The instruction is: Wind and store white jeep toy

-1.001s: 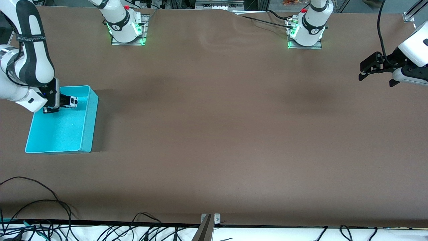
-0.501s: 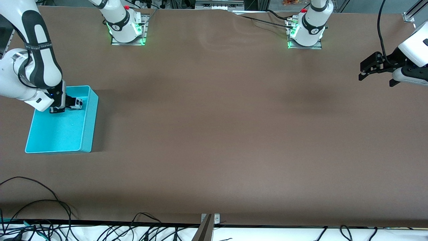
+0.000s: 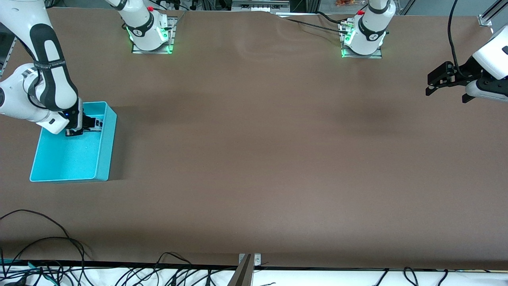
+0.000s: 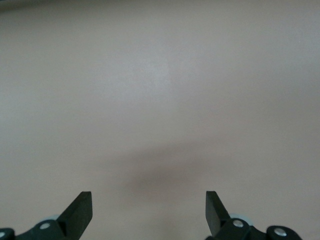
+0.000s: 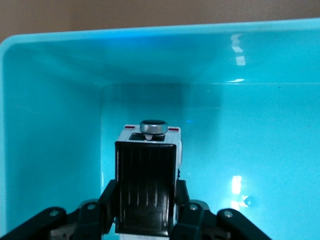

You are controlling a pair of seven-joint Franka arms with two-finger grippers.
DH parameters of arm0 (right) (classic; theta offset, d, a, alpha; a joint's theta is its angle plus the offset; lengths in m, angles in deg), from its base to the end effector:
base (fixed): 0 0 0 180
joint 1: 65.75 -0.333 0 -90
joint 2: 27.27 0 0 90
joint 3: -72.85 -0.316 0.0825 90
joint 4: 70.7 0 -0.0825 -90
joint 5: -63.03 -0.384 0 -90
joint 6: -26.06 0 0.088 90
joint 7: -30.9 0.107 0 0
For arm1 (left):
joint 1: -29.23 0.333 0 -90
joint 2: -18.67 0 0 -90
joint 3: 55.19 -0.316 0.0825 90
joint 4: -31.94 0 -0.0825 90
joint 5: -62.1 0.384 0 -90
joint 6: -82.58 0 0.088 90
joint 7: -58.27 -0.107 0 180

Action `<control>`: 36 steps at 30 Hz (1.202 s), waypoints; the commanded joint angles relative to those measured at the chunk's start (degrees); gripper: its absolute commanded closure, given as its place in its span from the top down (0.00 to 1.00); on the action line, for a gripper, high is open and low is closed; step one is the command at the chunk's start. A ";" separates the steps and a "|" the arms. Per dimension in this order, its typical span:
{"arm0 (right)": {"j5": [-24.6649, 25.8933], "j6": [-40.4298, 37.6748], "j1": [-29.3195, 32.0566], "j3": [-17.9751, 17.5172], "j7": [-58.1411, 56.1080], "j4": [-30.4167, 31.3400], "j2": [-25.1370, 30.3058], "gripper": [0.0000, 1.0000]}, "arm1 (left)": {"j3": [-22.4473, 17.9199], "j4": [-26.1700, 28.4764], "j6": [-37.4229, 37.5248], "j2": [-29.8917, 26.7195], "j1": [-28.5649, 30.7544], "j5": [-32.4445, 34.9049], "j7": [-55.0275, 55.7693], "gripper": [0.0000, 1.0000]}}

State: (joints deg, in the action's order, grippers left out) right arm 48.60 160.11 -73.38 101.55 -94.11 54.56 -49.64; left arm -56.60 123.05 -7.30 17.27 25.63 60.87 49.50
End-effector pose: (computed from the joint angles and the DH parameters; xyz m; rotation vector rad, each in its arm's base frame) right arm 0.5025 -0.1944 0.2141 -2.0367 -2.1766 0.1065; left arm 0.5462 -0.0230 0.6286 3.1055 -0.2981 0.0066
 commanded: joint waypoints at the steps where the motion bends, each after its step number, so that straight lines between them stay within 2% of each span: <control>1: -3.50 0.24 0.42 0.04 -2.26 -0.19 0.04 1.00 | -0.08 -2.07 1.55 0.88 -0.27 0.62 -0.63 1.00; 9: -3.77 -0.81 0.34 -0.05 -2.43 -1.33 0.57 1.00 | -0.08 -2.07 1.55 0.88 -0.27 0.62 -0.63 1.00; 21: -3.77 -17.06 -0.19 0.04 -0.51 -12.57 1.54 1.00 | -0.08 -2.07 1.55 0.88 -0.27 0.62 -0.63 1.00; 27: -2.72 -27.60 -0.37 0.04 9.59 -20.48 1.63 1.00 | -0.08 -2.07 1.55 0.88 -0.27 0.62 -0.72 1.00; 36: -1.75 -38.95 -1.77 -0.23 26.99 -28.66 3.21 1.00 | -0.08 -2.07 1.55 0.88 -0.27 0.62 -0.72 1.00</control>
State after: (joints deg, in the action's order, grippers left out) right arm 46.16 127.13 -74.17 101.45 -76.45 30.25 -47.21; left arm -56.60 123.05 -7.30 17.27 25.63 60.87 49.50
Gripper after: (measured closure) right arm 0.000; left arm 0.000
